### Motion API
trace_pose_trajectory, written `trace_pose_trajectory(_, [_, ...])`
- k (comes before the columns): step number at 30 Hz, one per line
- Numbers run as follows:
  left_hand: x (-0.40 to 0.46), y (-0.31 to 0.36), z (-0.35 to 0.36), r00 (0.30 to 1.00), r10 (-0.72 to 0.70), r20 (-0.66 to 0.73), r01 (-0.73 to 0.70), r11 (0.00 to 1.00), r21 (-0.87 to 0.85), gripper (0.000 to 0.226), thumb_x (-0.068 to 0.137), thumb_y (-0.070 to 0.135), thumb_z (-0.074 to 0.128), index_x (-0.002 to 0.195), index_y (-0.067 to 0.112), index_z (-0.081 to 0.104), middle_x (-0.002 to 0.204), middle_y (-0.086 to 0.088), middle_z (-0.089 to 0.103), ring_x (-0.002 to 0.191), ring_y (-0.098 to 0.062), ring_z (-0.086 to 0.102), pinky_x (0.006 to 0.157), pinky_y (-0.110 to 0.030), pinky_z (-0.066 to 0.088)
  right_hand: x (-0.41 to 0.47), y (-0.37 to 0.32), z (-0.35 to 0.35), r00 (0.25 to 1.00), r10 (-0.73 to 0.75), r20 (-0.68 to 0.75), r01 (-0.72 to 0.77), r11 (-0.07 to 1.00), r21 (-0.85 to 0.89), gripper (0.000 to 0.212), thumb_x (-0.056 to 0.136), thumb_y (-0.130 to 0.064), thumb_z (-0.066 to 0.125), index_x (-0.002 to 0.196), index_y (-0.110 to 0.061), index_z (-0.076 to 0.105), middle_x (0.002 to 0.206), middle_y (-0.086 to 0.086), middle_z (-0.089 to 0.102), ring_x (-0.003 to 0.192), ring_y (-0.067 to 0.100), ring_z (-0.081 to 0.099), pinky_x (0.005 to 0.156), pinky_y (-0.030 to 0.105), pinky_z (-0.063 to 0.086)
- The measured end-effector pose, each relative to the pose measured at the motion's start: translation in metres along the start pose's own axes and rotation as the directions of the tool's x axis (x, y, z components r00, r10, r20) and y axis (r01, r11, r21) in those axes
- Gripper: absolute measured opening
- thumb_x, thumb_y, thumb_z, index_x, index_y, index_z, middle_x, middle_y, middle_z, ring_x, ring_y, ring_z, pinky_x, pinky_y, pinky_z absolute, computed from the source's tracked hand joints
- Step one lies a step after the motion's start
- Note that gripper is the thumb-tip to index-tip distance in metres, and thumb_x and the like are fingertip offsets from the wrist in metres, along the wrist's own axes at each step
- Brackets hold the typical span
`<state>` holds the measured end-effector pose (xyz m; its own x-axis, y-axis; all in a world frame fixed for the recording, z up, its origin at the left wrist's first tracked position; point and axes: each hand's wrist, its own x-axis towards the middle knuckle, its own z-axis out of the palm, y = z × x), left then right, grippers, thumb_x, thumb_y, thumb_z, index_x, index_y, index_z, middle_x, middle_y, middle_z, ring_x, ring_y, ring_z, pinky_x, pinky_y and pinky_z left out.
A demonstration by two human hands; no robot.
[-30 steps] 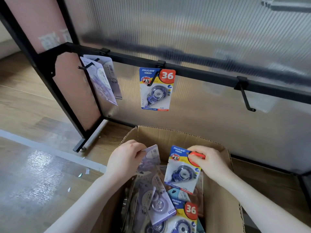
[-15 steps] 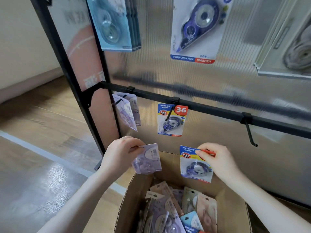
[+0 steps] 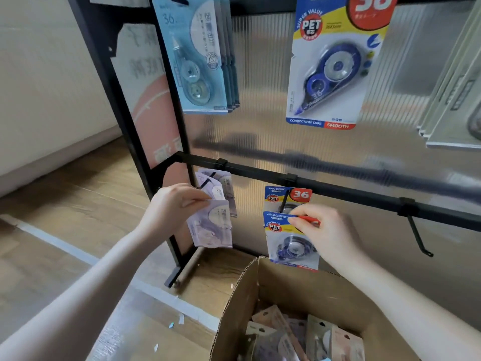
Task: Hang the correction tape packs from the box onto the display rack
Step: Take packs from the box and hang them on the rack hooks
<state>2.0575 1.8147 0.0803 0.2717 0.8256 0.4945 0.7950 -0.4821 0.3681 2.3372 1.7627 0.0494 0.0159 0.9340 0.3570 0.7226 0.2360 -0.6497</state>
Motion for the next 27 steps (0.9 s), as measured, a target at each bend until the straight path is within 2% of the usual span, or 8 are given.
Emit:
trace_pose_trajectory(2, [0.008,-0.01,-0.002,1.0,0.008,-0.003,-0.008,1.0,0.017,0.009,0.078,0.013,0.073,0.086,0.012,0.076,0.076,0.009,0.06,0.07,-0.009,0.054,0.063,-0.013,0.037,0.004,-0.004,0.002,1.0,-0.004,-0.017,0.004,1.0,0.004,0.022,0.084,-0.028,0.066,0.101,-0.016,0.071,0.103,-0.002,0.07,0.09,0.009,0.062,0.064,0.019,0.047])
trace_pose_trajectory(6, [0.022,-0.03,-0.001,1.0,0.025,-0.012,-0.025,0.999,0.032,0.009,0.078,0.013,0.073,0.086,0.013,0.077,0.082,0.001,0.064,0.076,-0.014,0.057,0.068,-0.024,0.041,0.008,-0.009,0.01,0.999,-0.016,-0.042,0.016,1.0,0.012,0.024,0.083,-0.028,0.067,0.103,-0.015,0.071,0.105,0.0,0.07,0.093,0.011,0.063,0.068,0.024,0.052])
trace_pose_trajectory(9, [0.029,-0.039,0.002,0.999,0.038,-0.014,-0.038,0.999,0.018,0.009,0.077,0.01,0.073,0.085,0.012,0.077,0.083,-0.003,0.065,0.077,-0.011,0.054,0.067,-0.021,0.04,0.01,-0.011,0.018,0.998,-0.032,-0.047,0.032,0.999,0.009,0.024,0.083,-0.027,0.067,0.104,-0.015,0.071,0.107,0.0,0.07,0.094,0.011,0.063,0.068,0.019,0.05])
trace_pose_trajectory(11, [0.033,-0.044,0.005,0.999,0.039,-0.002,-0.039,0.999,0.014,0.009,0.077,0.011,0.073,0.085,0.012,0.077,0.083,0.001,0.064,0.078,-0.012,0.054,0.066,-0.017,0.038,0.011,-0.013,0.021,0.998,-0.039,-0.054,0.04,0.999,0.006,0.024,0.084,-0.026,0.067,0.104,-0.015,0.071,0.107,0.0,0.069,0.094,0.01,0.062,0.068,0.017,0.048])
trace_pose_trajectory(15, [0.036,-0.05,0.011,1.0,0.017,0.006,-0.018,1.0,0.008,0.01,0.079,0.012,0.071,0.088,0.011,0.076,0.084,0.002,0.065,0.077,-0.015,0.057,0.069,-0.026,0.042,0.013,-0.015,0.024,0.997,-0.049,-0.053,0.049,0.999,0.0,0.024,0.084,-0.024,0.067,0.106,-0.015,0.071,0.109,0.002,0.069,0.095,0.012,0.062,0.068,0.016,0.047])
trace_pose_trajectory(18, [0.036,-0.053,0.012,1.0,0.0,-0.004,0.0,1.0,-0.003,0.012,0.079,0.012,0.071,0.09,0.008,0.075,0.086,-0.004,0.068,0.078,-0.018,0.06,0.069,-0.023,0.043,0.015,-0.014,0.023,0.998,-0.027,-0.053,0.025,0.999,-0.023,0.024,0.085,-0.024,0.066,0.106,-0.015,0.071,0.109,0.002,0.069,0.095,0.013,0.062,0.065,0.014,0.045])
trace_pose_trajectory(21, [0.036,-0.054,0.013,1.0,-0.005,0.012,0.005,1.0,-0.004,0.013,0.082,0.012,0.069,0.092,0.007,0.075,0.089,-0.004,0.068,0.079,-0.015,0.058,0.068,-0.018,0.039,0.015,-0.011,0.021,0.999,0.002,-0.044,-0.003,0.999,-0.037,0.025,0.085,-0.025,0.065,0.108,-0.014,0.07,0.11,0.003,0.068,0.097,0.015,0.063,0.066,0.019,0.047])
trace_pose_trajectory(27, [0.039,-0.057,0.012,0.997,0.023,0.068,-0.024,1.0,0.013,0.015,0.088,0.01,0.061,0.096,0.006,0.073,0.093,-0.004,0.066,0.083,-0.016,0.057,0.074,-0.023,0.038,0.016,-0.011,0.021,1.0,0.006,-0.002,-0.006,0.999,-0.04,0.027,0.09,-0.022,0.058,0.114,-0.013,0.066,0.116,0.004,0.066,0.101,0.015,0.06,0.074,0.023,0.05])
